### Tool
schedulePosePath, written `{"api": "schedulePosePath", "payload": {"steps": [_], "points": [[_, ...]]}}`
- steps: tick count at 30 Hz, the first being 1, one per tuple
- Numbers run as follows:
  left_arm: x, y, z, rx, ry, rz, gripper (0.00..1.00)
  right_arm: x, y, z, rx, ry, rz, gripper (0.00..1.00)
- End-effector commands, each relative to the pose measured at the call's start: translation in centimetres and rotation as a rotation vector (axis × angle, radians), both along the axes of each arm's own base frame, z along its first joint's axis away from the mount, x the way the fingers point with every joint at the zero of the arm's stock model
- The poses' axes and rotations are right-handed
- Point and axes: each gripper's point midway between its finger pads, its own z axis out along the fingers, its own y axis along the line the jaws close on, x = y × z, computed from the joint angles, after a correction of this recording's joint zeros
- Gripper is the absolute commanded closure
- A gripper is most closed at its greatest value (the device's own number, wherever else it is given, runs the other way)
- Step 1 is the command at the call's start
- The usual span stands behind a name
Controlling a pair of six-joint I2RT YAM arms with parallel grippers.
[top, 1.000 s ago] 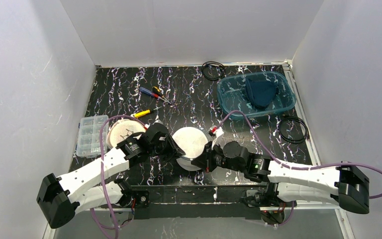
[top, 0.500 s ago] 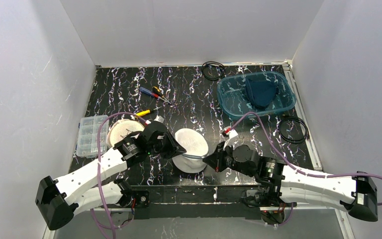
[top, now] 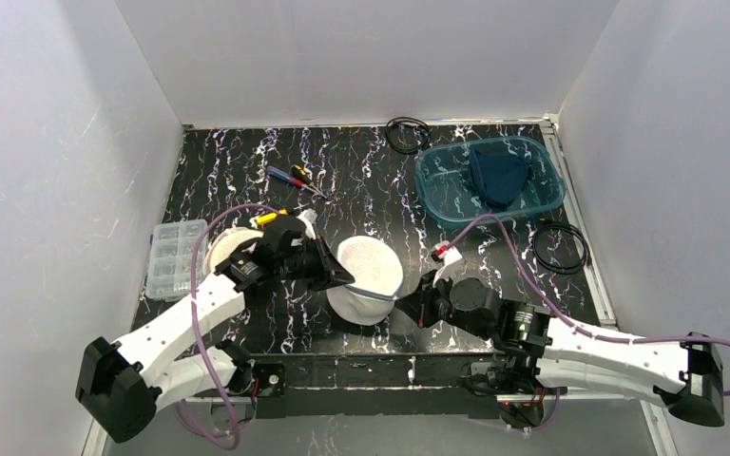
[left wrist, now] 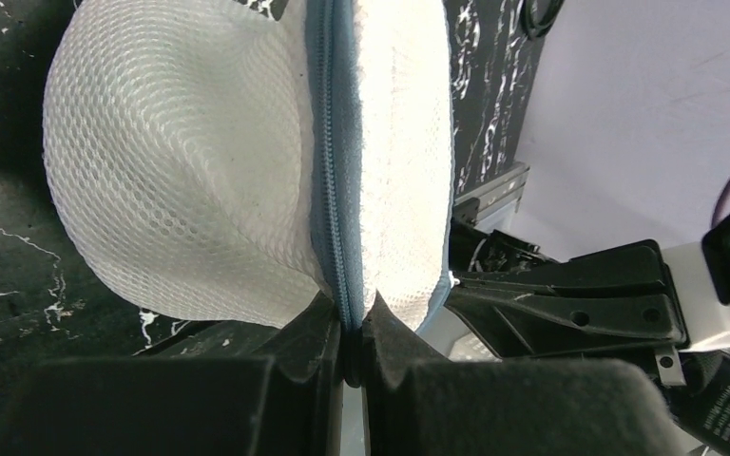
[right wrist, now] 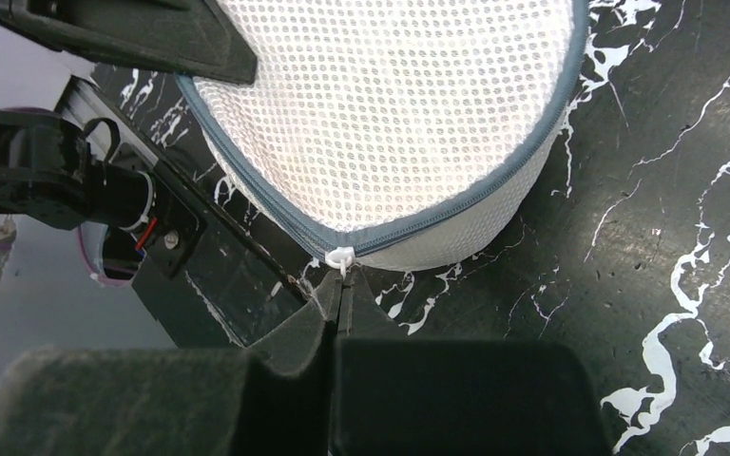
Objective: Unzip the laundry bag and remove the bra
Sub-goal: Unzip the laundry bag at the center of the board.
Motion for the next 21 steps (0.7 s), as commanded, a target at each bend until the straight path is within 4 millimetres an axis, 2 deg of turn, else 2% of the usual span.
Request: {"api": "schedulePosePath", "payload": {"steps": [1, 5, 7, 10, 15, 18, 21], "points": [[1.1, -0.1, 0.2, 0.019, -0.056, -0.064, 1.00, -0.2, 0.4, -0.4, -0.022, -0.016, 0.034, 0.99], [1.5, -0.3, -1.1, 0.041, -0.032, -0.074, 0.96, -0.5, 1.1, -1.1, -0.011, 0.006, 0.053, 0.99], [1.4, -0.2, -1.7, 0.052, -0.019, -0.070, 0.91, -0.5, 1.7, -0.7, 0.018, 0.006, 0.062, 0.99], [1.1, 0.1, -1.6, 0.047, -0.019, -0.064, 0.75, -0.7, 2.1, -0.8, 0.030, 0.015, 0.071, 0.99], [0.0, 1.5, -0.7, 0.065, -0.027, -0.036, 0.38, -0.8, 2.5, -0.6, 0.046, 0.021, 0.077, 0.99], [-1.2, 2.6, -0.5, 0.078, -0.007, -0.016, 0.30, -0.9, 2.9, -0.3, 0.058, 0.025, 0.087, 0.99], [-2.7, 3.6, -0.3, 0.066, 0.002, 0.006, 0.28, -1.0, 3.3, 0.2, 0.081, 0.030, 0.094, 0.99]]}}
